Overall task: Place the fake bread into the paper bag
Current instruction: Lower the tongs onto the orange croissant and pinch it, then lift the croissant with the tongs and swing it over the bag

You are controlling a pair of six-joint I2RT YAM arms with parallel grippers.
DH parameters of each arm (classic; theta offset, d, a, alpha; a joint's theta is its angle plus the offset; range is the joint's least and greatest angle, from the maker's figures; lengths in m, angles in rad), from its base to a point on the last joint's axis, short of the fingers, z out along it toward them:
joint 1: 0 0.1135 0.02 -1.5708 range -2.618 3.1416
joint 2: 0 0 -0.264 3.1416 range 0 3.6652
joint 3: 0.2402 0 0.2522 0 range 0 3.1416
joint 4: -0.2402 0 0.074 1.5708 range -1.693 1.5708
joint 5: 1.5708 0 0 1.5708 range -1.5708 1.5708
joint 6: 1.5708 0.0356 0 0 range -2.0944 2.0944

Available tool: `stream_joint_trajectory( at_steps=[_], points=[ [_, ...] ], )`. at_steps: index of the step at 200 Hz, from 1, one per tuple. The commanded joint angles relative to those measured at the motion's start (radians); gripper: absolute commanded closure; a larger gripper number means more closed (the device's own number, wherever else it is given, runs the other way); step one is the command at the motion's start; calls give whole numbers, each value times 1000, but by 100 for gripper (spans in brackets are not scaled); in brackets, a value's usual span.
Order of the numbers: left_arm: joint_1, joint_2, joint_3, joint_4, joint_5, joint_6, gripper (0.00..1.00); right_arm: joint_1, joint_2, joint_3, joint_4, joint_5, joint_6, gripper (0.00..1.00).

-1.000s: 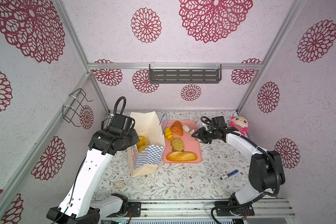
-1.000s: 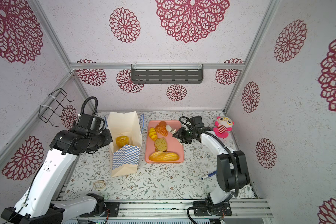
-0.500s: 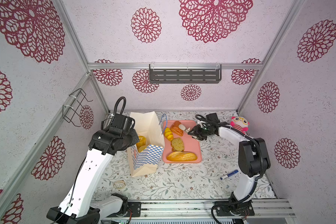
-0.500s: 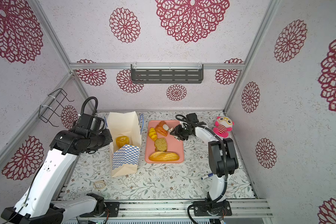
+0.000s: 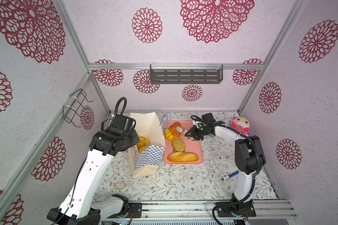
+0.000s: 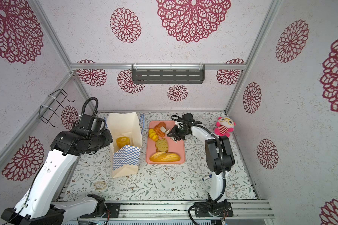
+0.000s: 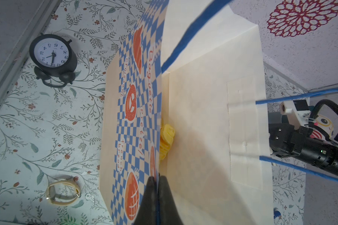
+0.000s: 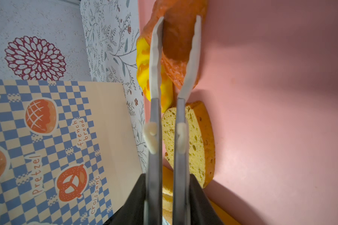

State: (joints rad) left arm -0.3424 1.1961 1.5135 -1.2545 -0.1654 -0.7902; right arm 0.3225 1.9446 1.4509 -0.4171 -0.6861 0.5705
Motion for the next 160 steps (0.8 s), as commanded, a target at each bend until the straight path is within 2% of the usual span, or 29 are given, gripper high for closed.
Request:
stream_joint_trajectory(
  at_steps=[1,35,89,160],
  points=[
    [-6,-16,-4,29,-19,-15,100,5,1,28,19,-34,-18,77],
    [-7,-23,-7,27,-22,-17,100,6,-14,27,18,-25,-19,100],
    [-7,-27,-4,26,-23,-14,100,6,-147,6,-8,2,-30,100],
    [-7,-23,1,38,-19,-5,100,9,-405,14,-86,17,-39,100]
  ],
)
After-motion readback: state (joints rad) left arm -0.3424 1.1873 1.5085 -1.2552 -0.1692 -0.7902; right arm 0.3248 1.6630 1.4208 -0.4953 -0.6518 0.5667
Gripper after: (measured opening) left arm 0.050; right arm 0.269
